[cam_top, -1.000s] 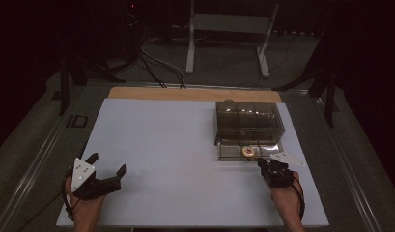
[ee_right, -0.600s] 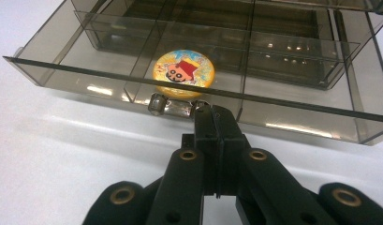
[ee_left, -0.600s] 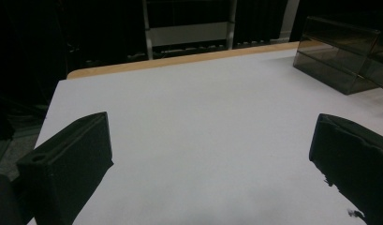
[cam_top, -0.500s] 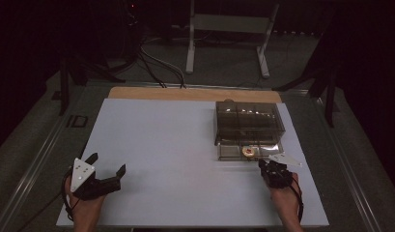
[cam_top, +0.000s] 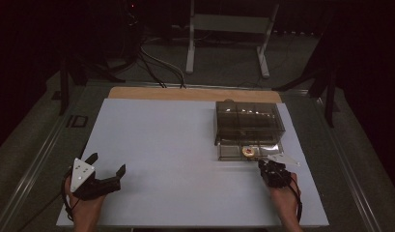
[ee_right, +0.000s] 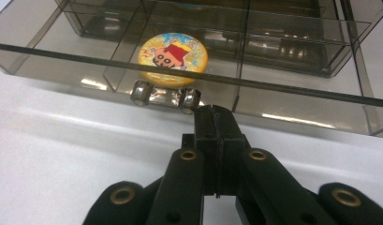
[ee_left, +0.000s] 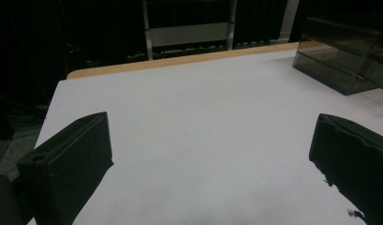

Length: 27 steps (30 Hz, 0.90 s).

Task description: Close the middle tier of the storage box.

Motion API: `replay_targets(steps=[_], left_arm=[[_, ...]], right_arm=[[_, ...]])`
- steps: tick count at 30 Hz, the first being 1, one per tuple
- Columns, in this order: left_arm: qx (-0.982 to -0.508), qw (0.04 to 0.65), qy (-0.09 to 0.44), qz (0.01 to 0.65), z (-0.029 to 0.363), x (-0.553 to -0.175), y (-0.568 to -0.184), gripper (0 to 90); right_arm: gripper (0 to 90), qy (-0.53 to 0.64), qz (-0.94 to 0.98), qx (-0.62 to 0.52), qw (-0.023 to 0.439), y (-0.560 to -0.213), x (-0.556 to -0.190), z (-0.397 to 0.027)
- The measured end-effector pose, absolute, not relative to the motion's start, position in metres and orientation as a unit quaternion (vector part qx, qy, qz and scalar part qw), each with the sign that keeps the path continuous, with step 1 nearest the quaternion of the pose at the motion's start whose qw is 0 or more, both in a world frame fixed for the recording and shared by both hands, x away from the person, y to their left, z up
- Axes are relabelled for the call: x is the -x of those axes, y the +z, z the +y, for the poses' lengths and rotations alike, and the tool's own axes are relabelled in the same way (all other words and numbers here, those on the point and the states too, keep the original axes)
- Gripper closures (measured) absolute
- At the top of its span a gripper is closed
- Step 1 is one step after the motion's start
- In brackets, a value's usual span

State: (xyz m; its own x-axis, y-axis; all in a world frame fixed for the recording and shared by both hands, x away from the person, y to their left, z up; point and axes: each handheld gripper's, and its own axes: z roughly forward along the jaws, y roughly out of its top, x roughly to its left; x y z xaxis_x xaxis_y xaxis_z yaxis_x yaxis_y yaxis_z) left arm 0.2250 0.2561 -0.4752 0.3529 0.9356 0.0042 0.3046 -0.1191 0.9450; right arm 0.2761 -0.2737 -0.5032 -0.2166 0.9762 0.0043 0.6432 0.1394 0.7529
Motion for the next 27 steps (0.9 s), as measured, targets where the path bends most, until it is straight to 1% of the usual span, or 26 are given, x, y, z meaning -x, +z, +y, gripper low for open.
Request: replay_targets(steps=[12,15,20,23,27], left_arm=[[-0.672,0.476,0.332,0.461,0.2556,-0.225,-0.4751,1.0],[-0.671,0.476,0.332,0.462,0.2559,-0.2251,-0.4752,0.9],[-0.672,0.475,0.332,0.462,0.2554,-0.2253,-0.4753,1.0],[-0.671,0.475,0.332,0.462,0.2555,-0.2256,-0.4754,1.0],[-0.671,0.475,0.332,0.462,0.2558,-0.2254,-0.4754,1.0]], right_arm=[[90.0,0.322,0.708,-0.575,0.254,-0.5064,-0.2803,-0.274],[90.0,0.333,0.702,-0.584,0.237,-0.5058,-0.2815,-0.2768],[90.0,0.327,0.706,-0.58,0.241,-0.5045,-0.2819,-0.2759],[90.0,0.311,0.714,-0.572,0.257,-0.5029,-0.2815,-0.2717],[90.0,0.315,0.714,-0.57,0.256,-0.5003,-0.2832,-0.2704]])
